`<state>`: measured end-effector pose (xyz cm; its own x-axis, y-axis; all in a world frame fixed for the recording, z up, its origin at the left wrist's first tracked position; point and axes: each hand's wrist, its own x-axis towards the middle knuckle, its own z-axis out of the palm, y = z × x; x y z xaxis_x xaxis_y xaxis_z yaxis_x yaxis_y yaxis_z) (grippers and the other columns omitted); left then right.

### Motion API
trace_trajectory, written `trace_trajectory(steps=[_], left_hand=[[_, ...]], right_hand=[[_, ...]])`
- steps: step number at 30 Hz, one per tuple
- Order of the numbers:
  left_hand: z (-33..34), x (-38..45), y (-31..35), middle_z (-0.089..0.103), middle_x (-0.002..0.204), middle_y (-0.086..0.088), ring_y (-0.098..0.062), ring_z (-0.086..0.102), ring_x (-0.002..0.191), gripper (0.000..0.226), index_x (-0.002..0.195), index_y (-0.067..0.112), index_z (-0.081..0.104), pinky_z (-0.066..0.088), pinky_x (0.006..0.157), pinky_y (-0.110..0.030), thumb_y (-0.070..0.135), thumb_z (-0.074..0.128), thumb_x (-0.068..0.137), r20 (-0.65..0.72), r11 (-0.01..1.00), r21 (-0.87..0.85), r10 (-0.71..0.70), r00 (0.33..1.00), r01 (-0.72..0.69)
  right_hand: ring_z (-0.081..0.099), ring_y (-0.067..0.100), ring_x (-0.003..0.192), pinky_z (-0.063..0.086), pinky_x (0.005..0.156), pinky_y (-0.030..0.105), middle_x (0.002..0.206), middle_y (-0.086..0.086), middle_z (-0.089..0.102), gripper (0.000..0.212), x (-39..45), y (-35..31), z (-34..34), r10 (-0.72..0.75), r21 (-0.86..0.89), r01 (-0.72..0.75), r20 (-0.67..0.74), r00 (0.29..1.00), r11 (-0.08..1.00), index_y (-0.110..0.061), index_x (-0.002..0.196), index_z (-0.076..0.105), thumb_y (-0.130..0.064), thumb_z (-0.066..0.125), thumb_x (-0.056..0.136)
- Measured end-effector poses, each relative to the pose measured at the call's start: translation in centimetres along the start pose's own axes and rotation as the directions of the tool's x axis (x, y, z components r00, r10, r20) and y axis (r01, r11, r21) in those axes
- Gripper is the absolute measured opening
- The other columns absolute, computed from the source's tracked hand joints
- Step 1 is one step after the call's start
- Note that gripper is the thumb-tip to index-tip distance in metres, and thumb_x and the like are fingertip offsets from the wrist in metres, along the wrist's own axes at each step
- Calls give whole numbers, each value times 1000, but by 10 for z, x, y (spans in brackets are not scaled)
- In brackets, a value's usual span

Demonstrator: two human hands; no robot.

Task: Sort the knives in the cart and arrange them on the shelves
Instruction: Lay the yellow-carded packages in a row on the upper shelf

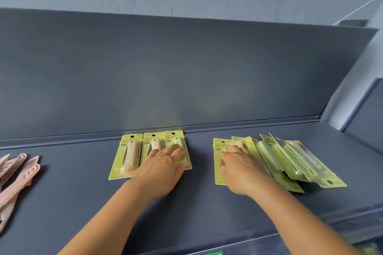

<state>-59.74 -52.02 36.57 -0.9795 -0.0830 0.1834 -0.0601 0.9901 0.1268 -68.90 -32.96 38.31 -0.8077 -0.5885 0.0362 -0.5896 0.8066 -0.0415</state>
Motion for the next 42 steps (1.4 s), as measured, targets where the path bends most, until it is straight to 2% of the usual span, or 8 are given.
trace_trajectory(steps=[5, 12, 21, 24, 31, 33, 37, 42], left_hand=[[3, 2, 3, 33, 147, 10, -19, 43, 126, 43, 139, 28, 34, 24, 106, -26, 39, 37, 98, -12, 1000, -16, -19, 1000, 19], [10, 2, -1, 24, 154, 11, -15, 31, 137, 48, 147, 33, 28, 19, 112, -27, 41, 33, 99, -4, 998, -39, -41, 999, 41], [11, 3, -1, 25, 154, 10, -16, 32, 136, 48, 146, 32, 29, 18, 111, -26, 40, 33, 100, -26, 999, -28, -35, 999, 35], [9, 2, 0, 24, 155, 9, -16, 31, 137, 48, 147, 31, 28, 18, 112, -26, 40, 32, 100, -9, 999, -18, -35, 999, 35], [-9, 7, 35, 25, 154, 4, -19, 29, 138, 60, 148, 25, 25, 22, 111, -28, 44, 45, 94, 9, 997, -71, 11, 1000, -10], [-9, 13, 58, 29, 152, 2, -20, 31, 137, 64, 147, 23, 26, 24, 110, -29, 47, 49, 92, 30, 992, -104, 72, 997, -68], [1, 29, 97, 34, 145, -4, -25, 34, 133, 63, 141, 19, 30, 27, 109, -35, 49, 50, 90, 83, 992, -33, 121, 989, -118], [9, 42, 121, 38, 134, -6, -29, 46, 119, 51, 135, 20, 43, 37, 100, -38, 48, 45, 92, 158, 997, 8, 75, 985, -77]], right_hand=[[38, 22, 116, 35, 95, 31, 129, -1, 39, 18, 3, -3, 2, -108, 123, 105, 17, 994, 987, -15, 109, 49, -11, 45, 92], [15, 23, 138, 26, 109, 34, 156, -2, 11, 43, 32, -30, 9, -140, 200, 134, 12, 990, 971, -10, 134, 37, -5, 41, 92], [20, 23, 133, 30, 106, 33, 153, -2, 17, 42, 42, -43, 13, -147, 201, 146, -9, 989, 969, -11, 132, 40, -4, 41, 91], [23, 22, 133, 29, 107, 34, 151, -2, 21, 41, 40, -37, 9, -152, 234, 151, -12, 988, 960, -11, 136, 36, -13, 39, 96], [39, 22, 127, 34, 97, 31, 140, -1, 42, 46, 28, 16, -15, -2, 247, 11, -37, 999, 969, -23, 132, 47, -6, 36, 91], [34, 24, 132, 29, 106, 33, 143, -1, 41, 46, 22, 28, -16, 4, 168, -5, 6, 1000, 986, -25, 133, 46, -9, 37, 91], [7, 21, 146, 10, 117, 37, 156, -3, 20, 57, 8, 48, -9, 37, 52, -39, 45, 998, 998, -24, 147, 24, -16, 38, 93], [13, 16, 143, 13, 116, 32, 150, -5, 28, 43, -2, 72, -4, -36, 69, 34, 28, 999, 997, -19, 138, 39, -14, 35, 96]])
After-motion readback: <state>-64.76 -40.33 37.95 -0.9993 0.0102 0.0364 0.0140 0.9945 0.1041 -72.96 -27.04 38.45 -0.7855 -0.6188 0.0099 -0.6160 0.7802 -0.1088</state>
